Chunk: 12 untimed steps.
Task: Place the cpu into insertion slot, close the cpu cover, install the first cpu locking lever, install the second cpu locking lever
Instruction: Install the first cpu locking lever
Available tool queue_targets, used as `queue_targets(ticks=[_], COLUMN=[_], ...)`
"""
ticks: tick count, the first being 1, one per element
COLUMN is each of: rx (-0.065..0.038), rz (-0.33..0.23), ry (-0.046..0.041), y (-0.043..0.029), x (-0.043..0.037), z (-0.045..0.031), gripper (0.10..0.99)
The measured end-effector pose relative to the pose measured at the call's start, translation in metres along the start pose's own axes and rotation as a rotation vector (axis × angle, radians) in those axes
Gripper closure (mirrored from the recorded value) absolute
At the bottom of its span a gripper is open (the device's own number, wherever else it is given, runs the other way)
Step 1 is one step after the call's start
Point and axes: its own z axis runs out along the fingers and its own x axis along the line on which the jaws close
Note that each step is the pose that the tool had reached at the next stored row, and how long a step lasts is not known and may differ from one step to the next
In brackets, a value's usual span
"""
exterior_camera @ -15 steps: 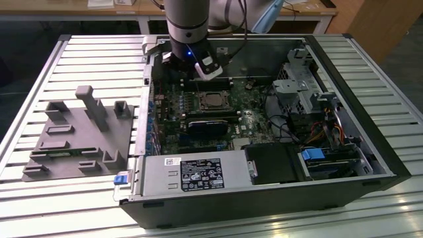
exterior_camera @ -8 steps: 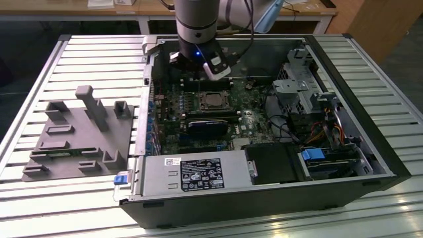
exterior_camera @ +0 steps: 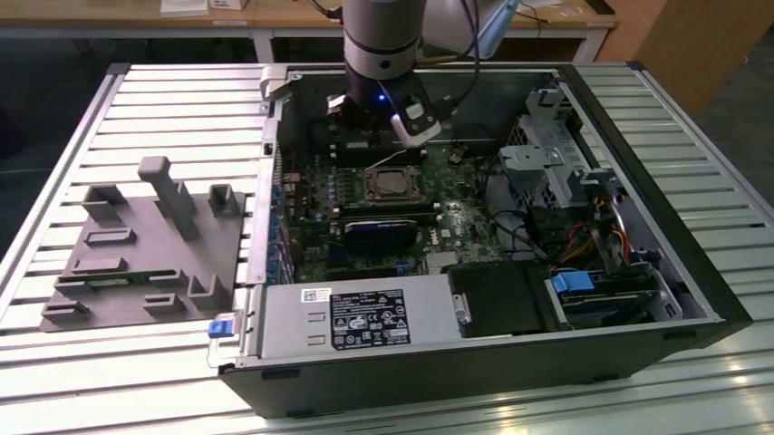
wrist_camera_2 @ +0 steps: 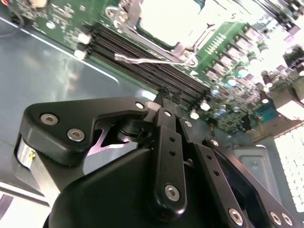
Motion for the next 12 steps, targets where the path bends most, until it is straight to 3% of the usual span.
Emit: queue_targets(ticks=[7,12], rx=[0.000,0.000], rz=[0.000,0.000], ry=[0.0001,0.0000], y=[0.0002,0.0002], x=[-0.0133,-0.0138], z=[0.0004,0.0004], gripper=[0.984,0.984])
